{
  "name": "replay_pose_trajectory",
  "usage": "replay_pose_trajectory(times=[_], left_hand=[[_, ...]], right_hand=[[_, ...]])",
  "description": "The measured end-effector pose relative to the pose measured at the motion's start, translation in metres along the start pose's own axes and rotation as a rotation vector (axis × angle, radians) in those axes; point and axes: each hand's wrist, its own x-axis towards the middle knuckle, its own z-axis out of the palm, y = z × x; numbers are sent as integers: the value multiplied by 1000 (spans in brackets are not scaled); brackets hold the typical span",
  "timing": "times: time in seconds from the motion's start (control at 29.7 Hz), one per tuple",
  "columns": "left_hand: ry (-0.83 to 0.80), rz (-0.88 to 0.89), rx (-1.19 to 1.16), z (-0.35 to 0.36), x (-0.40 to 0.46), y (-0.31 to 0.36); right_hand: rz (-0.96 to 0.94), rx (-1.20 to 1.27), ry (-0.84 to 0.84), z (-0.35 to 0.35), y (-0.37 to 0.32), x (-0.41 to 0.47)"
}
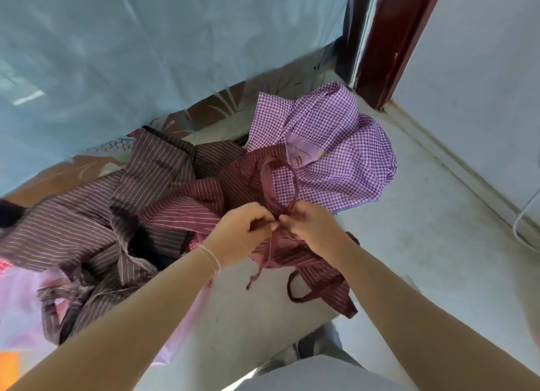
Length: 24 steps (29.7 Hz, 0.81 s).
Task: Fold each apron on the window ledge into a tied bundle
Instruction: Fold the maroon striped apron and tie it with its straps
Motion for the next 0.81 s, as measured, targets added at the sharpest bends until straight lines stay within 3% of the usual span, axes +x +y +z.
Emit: replay_pose_trajectory(times=[0.13,0.4,0.57,0.81], left_hand=[[127,-13,-234,-14,-9,3],[237,129,-96,-29,-15,17],[190,95,-184,-36,-16,21],[132,73,-189,-46,-16,23]], right_hand=[[-41,9,-43,-4,-15,-18],[-181,-139,-16,2,-43,-33],[-247,-271,-5,0,-53,-39],[-284,-233,-45,0,-64,-46]])
